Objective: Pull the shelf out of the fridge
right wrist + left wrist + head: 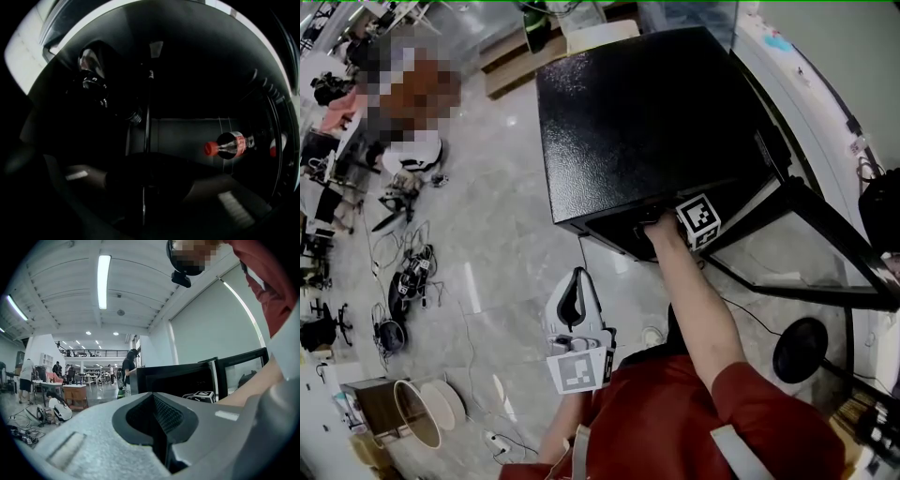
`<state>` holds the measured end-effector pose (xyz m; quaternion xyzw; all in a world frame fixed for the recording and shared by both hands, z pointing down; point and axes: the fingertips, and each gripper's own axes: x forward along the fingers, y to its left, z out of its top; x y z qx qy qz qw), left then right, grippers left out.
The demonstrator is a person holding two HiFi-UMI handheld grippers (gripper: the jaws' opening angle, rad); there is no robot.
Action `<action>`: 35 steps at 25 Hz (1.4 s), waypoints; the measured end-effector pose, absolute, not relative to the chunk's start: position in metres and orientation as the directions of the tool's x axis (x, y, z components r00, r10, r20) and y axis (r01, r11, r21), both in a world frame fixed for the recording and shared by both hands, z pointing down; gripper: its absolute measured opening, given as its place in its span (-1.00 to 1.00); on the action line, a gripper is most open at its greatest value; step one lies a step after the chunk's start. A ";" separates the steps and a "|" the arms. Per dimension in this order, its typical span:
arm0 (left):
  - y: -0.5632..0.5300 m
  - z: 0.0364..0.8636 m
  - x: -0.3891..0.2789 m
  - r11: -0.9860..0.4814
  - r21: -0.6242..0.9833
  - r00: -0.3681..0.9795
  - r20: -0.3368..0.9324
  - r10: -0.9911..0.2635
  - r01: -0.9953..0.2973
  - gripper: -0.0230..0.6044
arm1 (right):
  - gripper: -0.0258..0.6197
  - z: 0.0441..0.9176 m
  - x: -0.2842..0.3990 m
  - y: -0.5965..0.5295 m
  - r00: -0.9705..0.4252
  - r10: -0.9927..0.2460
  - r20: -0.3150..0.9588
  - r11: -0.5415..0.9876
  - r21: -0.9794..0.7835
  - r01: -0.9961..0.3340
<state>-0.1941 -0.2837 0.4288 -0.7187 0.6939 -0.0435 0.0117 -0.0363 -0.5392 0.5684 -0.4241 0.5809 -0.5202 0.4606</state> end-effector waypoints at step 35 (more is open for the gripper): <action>-0.258 0.424 -0.176 -0.096 -0.056 0.095 0.012 -0.995 -0.994 -0.92 | -0.88 0.573 -0.012 -0.459 -0.239 -0.969 -0.057 0.056 -0.998 0.010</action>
